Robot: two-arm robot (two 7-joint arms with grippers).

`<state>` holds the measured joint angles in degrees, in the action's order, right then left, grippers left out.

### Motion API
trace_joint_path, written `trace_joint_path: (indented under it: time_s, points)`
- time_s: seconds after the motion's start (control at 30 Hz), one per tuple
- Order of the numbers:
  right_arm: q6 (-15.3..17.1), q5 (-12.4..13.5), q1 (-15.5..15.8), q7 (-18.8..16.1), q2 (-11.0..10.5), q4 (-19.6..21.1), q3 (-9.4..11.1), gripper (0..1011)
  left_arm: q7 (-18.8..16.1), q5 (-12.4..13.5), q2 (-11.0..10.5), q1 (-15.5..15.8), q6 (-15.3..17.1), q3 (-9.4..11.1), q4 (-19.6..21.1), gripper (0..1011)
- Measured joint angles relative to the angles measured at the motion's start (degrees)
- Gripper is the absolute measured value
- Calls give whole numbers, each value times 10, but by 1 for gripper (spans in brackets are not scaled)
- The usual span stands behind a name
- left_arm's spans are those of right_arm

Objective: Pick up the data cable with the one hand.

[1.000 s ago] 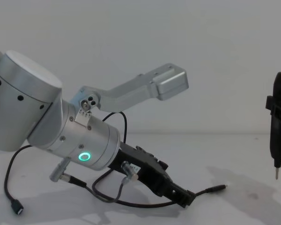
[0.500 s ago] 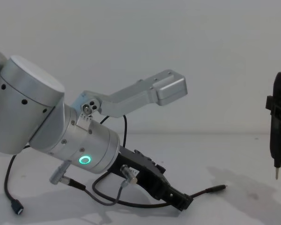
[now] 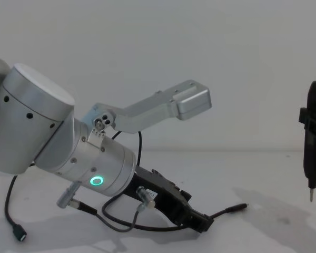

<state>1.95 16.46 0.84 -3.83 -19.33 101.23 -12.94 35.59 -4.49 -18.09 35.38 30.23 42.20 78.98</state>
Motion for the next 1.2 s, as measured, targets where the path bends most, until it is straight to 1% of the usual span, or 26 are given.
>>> trace_joint_path:
  time_s: [0.17,1.2]
  points:
    - [0,0,0,0,0,0,0,268,0,1,0,0,0,0,-1,648]
    - [0,0,0,0,0,0,0,268,0,2,0,0,1,0,-3,437]
